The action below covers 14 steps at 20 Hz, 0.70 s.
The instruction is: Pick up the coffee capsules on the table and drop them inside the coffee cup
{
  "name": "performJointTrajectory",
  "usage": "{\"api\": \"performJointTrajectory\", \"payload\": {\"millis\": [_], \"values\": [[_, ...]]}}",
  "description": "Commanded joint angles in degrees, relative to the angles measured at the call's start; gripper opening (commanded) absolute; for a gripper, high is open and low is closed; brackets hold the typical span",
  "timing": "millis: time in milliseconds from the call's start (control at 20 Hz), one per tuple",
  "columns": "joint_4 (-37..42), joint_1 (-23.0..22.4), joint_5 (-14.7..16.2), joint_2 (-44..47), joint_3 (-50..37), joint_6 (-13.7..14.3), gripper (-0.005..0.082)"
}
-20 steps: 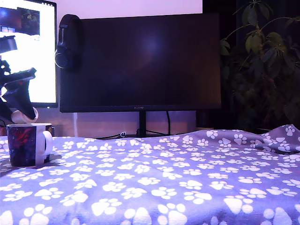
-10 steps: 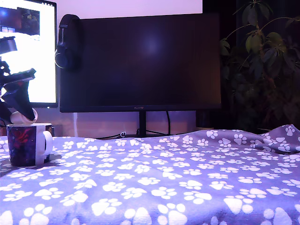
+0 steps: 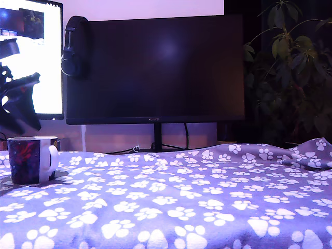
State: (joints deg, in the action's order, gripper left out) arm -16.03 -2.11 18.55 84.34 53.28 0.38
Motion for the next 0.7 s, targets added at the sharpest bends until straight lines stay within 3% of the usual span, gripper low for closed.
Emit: {"api": "performJointTrajectory", "payload": {"millis": [0,650], "values": [[0.1,0.1,0.9,-2.1,0.6,-0.3,-0.0019],[-8.2,-2.1,2.0,-8.6,0.4,-0.2,-0.0019]]}}
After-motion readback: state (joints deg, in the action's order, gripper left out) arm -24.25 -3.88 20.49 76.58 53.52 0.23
